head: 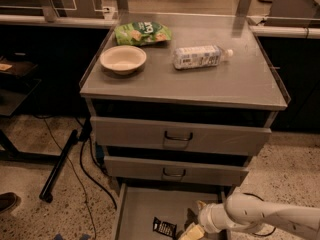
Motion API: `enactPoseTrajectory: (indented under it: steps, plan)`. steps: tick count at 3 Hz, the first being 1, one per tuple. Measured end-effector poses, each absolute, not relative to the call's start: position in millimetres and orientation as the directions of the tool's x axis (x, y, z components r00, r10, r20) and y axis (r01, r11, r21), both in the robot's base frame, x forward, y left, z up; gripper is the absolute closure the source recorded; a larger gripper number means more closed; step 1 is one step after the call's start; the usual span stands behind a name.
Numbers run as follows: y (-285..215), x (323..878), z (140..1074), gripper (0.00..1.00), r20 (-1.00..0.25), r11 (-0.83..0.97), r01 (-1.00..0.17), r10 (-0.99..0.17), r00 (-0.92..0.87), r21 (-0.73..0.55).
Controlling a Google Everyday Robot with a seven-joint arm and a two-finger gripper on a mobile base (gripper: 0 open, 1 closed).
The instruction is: Pick rxbar chocolate from bottom drawer and place on counter
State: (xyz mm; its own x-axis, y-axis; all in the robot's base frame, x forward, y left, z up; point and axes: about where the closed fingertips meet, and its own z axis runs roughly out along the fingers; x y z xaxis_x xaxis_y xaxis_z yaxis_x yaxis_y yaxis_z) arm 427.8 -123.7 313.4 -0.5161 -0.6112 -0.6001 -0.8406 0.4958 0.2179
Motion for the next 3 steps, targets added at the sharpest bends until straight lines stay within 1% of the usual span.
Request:
enactPoseTrajectory:
  steps: [1,2,3]
  plan:
    - [-123,428,312,0.0,-0.601,0.497,-0.84,-0.61,-0.517,0.219]
    - [-114,421,293,0.0,-0.617,0.48,-0.839,-0.586,-0.525,0.258]
    - [-85,433,245,0.0,-0.681,0.449,-0.855,-0.543,-0.491,0.259]
